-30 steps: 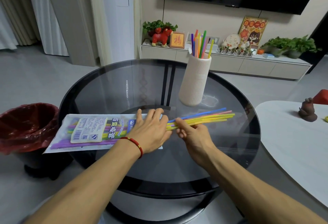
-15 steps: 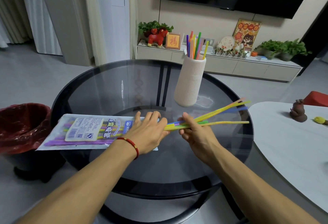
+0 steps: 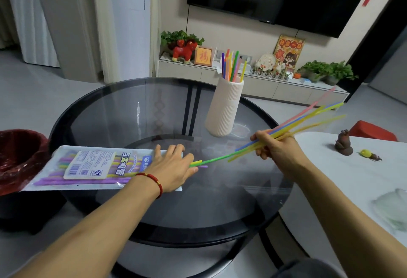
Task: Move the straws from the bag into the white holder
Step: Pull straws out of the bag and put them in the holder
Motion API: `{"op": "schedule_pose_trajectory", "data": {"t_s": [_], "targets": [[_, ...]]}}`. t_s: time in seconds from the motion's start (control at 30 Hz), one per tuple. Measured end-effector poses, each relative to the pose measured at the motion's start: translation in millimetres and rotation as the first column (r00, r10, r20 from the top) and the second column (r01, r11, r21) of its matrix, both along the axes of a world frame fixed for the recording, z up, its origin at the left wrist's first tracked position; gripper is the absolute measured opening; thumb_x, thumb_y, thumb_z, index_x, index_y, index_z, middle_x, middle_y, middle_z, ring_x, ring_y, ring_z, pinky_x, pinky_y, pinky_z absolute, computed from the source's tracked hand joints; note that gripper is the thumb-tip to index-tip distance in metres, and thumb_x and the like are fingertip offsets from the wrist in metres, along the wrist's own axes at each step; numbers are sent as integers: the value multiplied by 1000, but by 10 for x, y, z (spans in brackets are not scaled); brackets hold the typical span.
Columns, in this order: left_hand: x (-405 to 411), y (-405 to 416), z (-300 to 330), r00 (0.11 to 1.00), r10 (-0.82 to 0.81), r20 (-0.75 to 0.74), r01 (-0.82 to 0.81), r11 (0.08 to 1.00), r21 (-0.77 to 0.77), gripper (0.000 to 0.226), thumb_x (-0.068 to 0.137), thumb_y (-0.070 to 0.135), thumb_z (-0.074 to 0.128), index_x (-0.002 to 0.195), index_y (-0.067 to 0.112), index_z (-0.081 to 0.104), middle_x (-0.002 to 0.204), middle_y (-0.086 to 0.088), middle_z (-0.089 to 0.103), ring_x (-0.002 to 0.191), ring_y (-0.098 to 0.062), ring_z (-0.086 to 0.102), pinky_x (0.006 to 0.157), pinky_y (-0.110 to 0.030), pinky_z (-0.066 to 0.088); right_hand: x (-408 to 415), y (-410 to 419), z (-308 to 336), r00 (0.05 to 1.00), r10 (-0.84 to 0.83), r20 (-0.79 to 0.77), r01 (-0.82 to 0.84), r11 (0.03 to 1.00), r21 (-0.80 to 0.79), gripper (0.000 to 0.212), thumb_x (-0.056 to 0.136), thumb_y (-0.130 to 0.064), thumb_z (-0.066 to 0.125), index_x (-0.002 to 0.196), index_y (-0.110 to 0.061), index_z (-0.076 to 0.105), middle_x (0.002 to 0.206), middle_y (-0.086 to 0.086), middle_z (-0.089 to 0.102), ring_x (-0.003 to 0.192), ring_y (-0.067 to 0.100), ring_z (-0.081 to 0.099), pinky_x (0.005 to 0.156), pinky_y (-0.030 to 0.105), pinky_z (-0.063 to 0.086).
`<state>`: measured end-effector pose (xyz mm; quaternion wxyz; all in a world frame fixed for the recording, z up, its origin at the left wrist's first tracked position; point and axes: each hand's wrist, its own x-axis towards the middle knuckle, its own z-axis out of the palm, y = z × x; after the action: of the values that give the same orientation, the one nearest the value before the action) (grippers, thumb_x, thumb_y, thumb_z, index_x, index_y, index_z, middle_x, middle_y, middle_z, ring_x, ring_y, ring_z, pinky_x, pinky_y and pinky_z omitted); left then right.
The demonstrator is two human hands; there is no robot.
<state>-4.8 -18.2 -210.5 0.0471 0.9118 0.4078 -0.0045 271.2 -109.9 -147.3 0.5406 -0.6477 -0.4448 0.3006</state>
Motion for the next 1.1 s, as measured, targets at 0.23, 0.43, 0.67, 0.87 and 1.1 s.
{"op": "schedule_pose_trajectory", "data": {"t_s": [0.23, 0.43, 0.67, 0.87, 1.1], "targets": [[-1, 15, -62, 1000, -13, 11, 13, 1000, 23, 36, 105, 48, 25, 122, 27, 48, 146, -7, 34, 136, -28, 29, 112, -67, 13, 54, 15, 338, 974, -88, 207, 81, 996, 42, 24, 95, -20, 64, 82, -8, 80, 65, 22, 71, 57, 32, 62, 55, 35, 54], [10, 41, -116, 1000, -16, 18, 15, 999, 28, 29, 100, 49, 37, 119, 28, 42, 141, -6, 39, 133, -29, 34, 110, -69, 17, 105, 174, 729, 869, -19, 494, 67, 995, -80, 20, 94, -21, 67, 80, -12, 77, 58, 15, 72, 49, 24, 63, 51, 33, 55], [22, 24, -127, 999, -26, 28, 25, 1000, 15, 30, 99, 50, 38, 120, 28, 41, 140, -6, 40, 133, -29, 33, 111, -69, 16, -198, 470, -77, 748, 169, 642, 77, 939, -336, 16, 97, -19, 67, 87, -9, 75, 66, 8, 75, 47, 12, 68, 48, 16, 54], [5, 33, -139, 998, -31, 61, 32, 999, -15, 27, 99, 49, 39, 118, 30, 41, 137, -4, 41, 132, -28, 34, 112, -69, 15, -119, 544, -301, 818, 46, 574, 129, 957, -261, 17, 97, -19, 66, 84, -12, 75, 58, 4, 73, 47, 13, 70, 50, 18, 57], [64, 25, -146, 997, -17, 80, 18, 1000, -11, 30, 99, 51, 37, 120, 30, 41, 135, -4, 39, 132, -28, 33, 112, -69, 13, -150, 656, -25, 847, -23, 532, 118, 982, -146, 23, 97, -19, 62, 81, -8, 75, 60, 8, 74, 48, 16, 69, 57, 28, 59]]}}
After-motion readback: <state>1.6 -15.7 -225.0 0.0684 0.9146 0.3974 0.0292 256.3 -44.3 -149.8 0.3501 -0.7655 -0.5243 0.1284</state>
